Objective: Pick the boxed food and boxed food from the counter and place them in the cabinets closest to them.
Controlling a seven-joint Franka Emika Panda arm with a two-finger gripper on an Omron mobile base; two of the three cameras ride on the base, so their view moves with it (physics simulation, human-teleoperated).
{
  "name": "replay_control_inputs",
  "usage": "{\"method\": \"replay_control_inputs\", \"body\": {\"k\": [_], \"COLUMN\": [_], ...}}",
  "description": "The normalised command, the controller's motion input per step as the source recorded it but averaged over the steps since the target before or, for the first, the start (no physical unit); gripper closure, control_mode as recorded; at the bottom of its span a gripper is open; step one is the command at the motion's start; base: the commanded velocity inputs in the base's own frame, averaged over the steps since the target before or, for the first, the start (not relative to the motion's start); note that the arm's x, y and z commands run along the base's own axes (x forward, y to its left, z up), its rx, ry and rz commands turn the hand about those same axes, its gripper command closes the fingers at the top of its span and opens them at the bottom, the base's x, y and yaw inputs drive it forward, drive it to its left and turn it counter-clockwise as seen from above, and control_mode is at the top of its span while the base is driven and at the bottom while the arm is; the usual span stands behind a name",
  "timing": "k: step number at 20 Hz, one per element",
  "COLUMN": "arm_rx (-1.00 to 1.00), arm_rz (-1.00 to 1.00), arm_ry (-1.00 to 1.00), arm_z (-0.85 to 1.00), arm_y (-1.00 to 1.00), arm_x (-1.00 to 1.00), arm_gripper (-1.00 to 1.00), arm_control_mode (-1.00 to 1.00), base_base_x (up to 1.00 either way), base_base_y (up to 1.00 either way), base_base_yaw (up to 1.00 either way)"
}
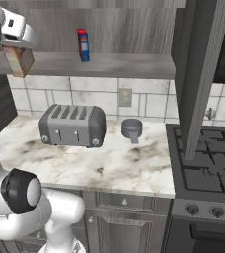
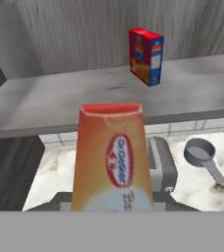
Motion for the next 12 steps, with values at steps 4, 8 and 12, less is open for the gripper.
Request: {"method": "replay_control_inputs", "body": {"k": [4, 8, 12], "arm_rx": [-0.01, -0.02, 0.00], "arm_rz": [0.00, 0.00, 0.00], "arm_ry": [0.02, 0.03, 0.03], "arm_z": [-0.05, -0.12, -0.06], "arm_y": [0.03, 0.00, 0.01], "arm_x": [0.33, 0.27, 0.34], "arm_gripper": [1.00, 1.00, 1.00], "arm_control_mode": [-1.00, -1.00, -1.00], "base_base_x": [0.00, 0.00, 0.00], "base_base_y": [0.00, 0.00, 0.00], "base_base_yaw": [0.00, 0.00, 0.00]}}
